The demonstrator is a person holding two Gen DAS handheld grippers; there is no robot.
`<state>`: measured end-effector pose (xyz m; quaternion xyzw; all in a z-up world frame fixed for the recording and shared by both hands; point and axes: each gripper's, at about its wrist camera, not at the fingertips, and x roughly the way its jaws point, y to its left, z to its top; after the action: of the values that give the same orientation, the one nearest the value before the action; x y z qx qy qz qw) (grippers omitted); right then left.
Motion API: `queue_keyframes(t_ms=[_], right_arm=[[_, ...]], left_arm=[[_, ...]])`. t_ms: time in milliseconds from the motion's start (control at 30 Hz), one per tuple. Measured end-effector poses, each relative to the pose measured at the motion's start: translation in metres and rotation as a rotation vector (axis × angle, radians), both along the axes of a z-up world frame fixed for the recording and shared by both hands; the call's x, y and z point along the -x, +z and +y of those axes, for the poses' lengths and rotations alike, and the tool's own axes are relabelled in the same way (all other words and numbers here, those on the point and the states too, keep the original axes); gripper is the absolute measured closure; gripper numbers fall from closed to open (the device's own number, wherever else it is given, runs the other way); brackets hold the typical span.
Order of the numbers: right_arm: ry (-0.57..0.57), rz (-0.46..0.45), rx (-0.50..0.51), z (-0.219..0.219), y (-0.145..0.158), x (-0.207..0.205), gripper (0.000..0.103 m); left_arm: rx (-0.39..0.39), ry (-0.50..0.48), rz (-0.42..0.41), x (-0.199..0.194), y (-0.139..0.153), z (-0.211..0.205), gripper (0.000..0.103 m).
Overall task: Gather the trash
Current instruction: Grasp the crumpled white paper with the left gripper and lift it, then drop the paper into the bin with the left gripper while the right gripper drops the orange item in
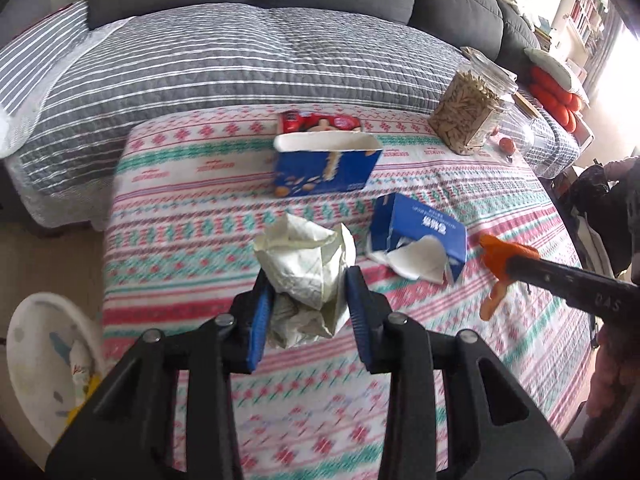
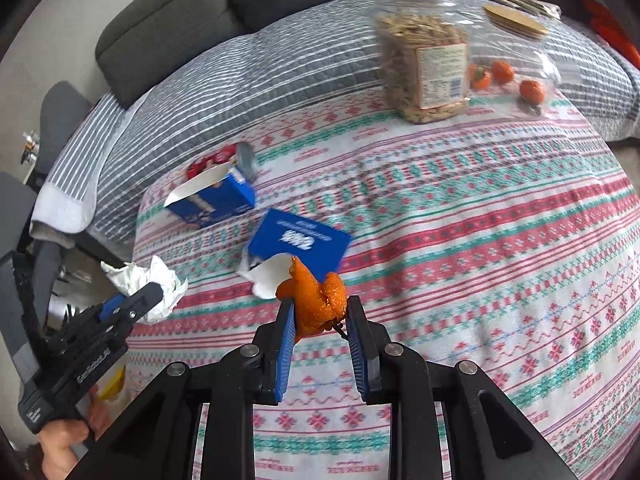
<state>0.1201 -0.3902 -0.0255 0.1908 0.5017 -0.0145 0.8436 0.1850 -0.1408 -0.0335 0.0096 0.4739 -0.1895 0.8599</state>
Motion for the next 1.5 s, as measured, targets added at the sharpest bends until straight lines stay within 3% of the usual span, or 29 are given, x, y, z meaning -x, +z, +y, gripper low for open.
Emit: queue_keyframes(t_ms=[267, 433, 633, 867, 967, 1033, 1100, 1367, 1500], right_arm=[[0.119, -0.022, 0.045, 0.08, 0.007, -0.002, 0.077], [0.207, -0.025, 0.05, 0.139, 0.005, -0.001, 0.077], [0.354, -0.019, 0.097, 0.213, -0.004, -0.005, 0.077], [0.409, 0.003, 0.082, 0.258, -0.025, -0.017, 0.077], [0.421, 0.021, 0.059, 0.267, -0.034, -0.019, 0.077], [0.428, 0.027, 0.041, 0.268, -0.035, -0.019, 0.077], [0.432, 0.03, 0.017, 0.269, -0.036, -0.019, 0.077], [0.447, 0.004, 0.027, 0.287, -0.03, -0.019, 0.077], [0.458, -0.009, 0.046, 0.31, -0.032, -0.026, 0.077]], left_arm=[[-0.031, 0.078, -0.051, 0.029, 0.008, 0.087, 0.065], [0.013, 0.184, -0.029, 0.035, 0.013, 0.14, 0.064], [-0.028, 0.253, -0.001, 0.05, 0.0, 0.202, 0.064], [0.002, 0.335, 0.04, 0.053, -0.017, 0.26, 0.062], [0.041, 0.343, 0.058, 0.05, -0.026, 0.269, 0.049], [0.056, 0.356, 0.06, 0.048, -0.027, 0.272, 0.03], [0.049, 0.368, 0.042, 0.049, -0.024, 0.275, 0.023], [-0.034, 0.474, 0.076, 0.058, -0.017, 0.299, 0.017], [-0.085, 0.517, 0.073, 0.066, -0.015, 0.308, 0.009]])
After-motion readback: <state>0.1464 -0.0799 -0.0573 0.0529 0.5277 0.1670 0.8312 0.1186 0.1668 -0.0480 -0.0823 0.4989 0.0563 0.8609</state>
